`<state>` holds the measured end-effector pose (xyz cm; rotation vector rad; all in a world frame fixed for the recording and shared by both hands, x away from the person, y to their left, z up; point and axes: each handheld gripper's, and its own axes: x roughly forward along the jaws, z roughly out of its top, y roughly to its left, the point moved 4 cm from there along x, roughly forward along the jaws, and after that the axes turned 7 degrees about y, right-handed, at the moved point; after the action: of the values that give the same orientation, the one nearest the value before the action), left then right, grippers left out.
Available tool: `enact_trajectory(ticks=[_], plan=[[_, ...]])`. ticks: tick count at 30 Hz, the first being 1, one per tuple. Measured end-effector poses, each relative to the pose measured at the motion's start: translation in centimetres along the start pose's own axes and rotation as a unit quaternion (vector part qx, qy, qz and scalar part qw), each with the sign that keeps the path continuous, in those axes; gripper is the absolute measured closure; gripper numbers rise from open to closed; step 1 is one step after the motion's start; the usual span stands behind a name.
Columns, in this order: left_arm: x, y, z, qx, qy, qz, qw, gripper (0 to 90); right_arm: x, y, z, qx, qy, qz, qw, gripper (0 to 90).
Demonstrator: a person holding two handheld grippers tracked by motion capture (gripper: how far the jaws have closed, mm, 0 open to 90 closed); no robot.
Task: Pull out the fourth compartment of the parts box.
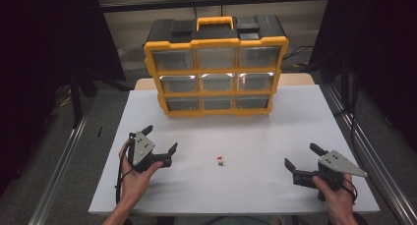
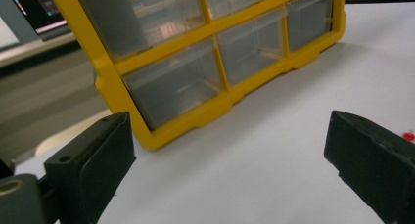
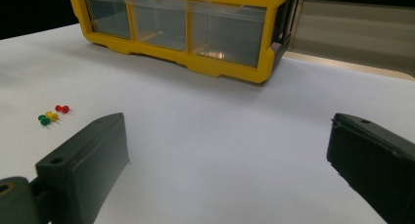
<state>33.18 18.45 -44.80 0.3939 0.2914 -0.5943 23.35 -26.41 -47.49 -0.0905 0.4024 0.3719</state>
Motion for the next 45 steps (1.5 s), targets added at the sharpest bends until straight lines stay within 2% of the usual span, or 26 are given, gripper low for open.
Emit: enact_trajectory(ticks=[7,8,10,12,14,16,18,20,22,23,24,26,30,35,37,40,42,43,45], plan=[[0.8,0.6,1.1,0.017,-0.018,0.016,0.9996,4.9,-0.1,0.1,0.0,0.002,0.0,0.003,1.0,1.8],[0.8,0.7,1.3,0.025,-0.013,0.012,0.9995,4.9,-0.1,0.1,0.0,0.002,0.0,0.003,1.0,1.8],[1.0,0.9,1.6,0.03,-0.019,0.024,0.9991,5.0,0.0,0.1,0.0,0.001,0.0,0.005,1.0,1.8],[1.2,0.9,1.9,0.039,-0.017,0.018,0.9989,5.5,0.0,0.1,0.0,0.0,0.0,0.006,1.0,1.8],[1.5,0.9,2.0,0.047,-0.023,0.028,0.9982,5.6,0.0,0.1,0.0,0.0,0.0,0.006,1.0,1.8],[1.8,1.1,2.1,0.066,-0.016,0.029,0.9973,5.6,0.0,0.1,0.0,0.001,0.0,0.006,1.0,1.8],[2.2,1.2,2.2,0.058,-0.015,0.026,0.9979,5.7,0.0,0.1,0.1,0.001,0.0,0.006,1.0,1.8],[2.5,1.4,2.4,0.06,-0.003,0.032,0.9977,5.9,0.0,0.1,0.1,0.0,0.0,0.007,1.0,1.8],[2.9,1.5,2.7,0.06,-0.011,0.032,0.9977,6.4,0.0,0.1,0.1,0.0,0.0,0.008,1.0,1.8],[3.0,1.6,2.9,0.076,-0.01,0.033,0.9966,6.5,0.0,0.1,0.1,0.0,0.0,0.007,1.0,1.8],[3.2,1.5,3.1,0.076,-0.014,0.034,0.9964,6.4,0.0,0.1,0.1,0.0,0.0,0.007,1.0,1.8],[3.6,1.5,3.6,0.094,-0.019,0.043,0.9944,6.2,0.0,0.1,0.1,0.0,0.0,0.008,1.0,1.8],[4.4,1.5,4.1,0.095,-0.015,0.038,0.9947,5.2,0.0,0.1,0.1,0.001,-0.001,0.006,1.0,1.8],[4.8,1.9,5.1,0.13,-0.027,0.048,0.99,4.6,0.0,0.1,0.0,0.001,0.0,0.008,1.0,1.7],[4.9,2.1,5.7,0.156,-0.033,0.046,0.9861,2.6,0.0,0.2,0.0,0.001,0.0,0.008,1.0,1.7],[5.0,2.3,6.3,0.164,-0.041,0.05,0.9843,2.2,0.0,0.1,0.0,0.002,0.0,0.008,1.0,1.7],[5.1,2.4,6.7,0.182,-0.039,0.058,0.9808,2.1,0.0,0.1,0.0,0.001,0.0,0.007,1.0,1.7],[5.1,2.5,6.8,0.195,-0.038,0.065,0.9779,2.1,0.1,0.1,0.0,-0.001,-0.001,0.008,1.0,1.6],[5.3,2.7,7.2,0.206,-0.037,0.077,0.9749,2.2,0.1,0.2,0.1,-0.001,-0.001,0.01,0.9999,1.6]])
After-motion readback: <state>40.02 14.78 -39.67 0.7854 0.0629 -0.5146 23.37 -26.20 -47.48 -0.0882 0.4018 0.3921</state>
